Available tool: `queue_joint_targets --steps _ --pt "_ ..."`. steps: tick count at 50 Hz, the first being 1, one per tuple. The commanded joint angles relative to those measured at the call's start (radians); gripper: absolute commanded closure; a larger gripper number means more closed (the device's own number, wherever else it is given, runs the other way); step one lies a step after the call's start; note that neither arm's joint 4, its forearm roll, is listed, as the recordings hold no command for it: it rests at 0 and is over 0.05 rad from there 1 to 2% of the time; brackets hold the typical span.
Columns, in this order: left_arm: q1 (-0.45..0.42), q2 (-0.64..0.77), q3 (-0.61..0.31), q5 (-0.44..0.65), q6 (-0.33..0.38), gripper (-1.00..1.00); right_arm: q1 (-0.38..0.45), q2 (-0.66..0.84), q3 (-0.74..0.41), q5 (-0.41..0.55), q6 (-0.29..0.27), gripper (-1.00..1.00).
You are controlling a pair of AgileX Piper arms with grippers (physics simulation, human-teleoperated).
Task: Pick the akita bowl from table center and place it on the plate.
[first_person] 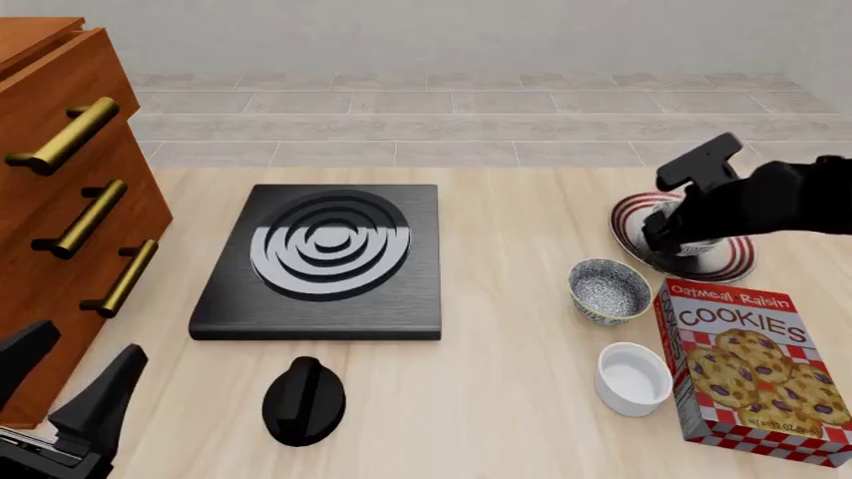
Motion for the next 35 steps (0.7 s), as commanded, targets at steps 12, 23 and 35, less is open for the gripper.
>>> queue_joint_targets --steps 12,23,35 --pt "-0.005 0.006 0.0 -0.004 0.003 -1.0 0.014 -0.163 0.096 -0.004 -0.012 -1.0" --pt "-0.005 0.006 0.0 -0.004 0.004 -1.0 0.024 -0.264 0.126 0.029 -0.005 -1.0" --pt "-0.011 0.019 0.0 -0.011 0.003 -1.0 0.074 -0.412 0.212 0.04 0.059 -1.0"
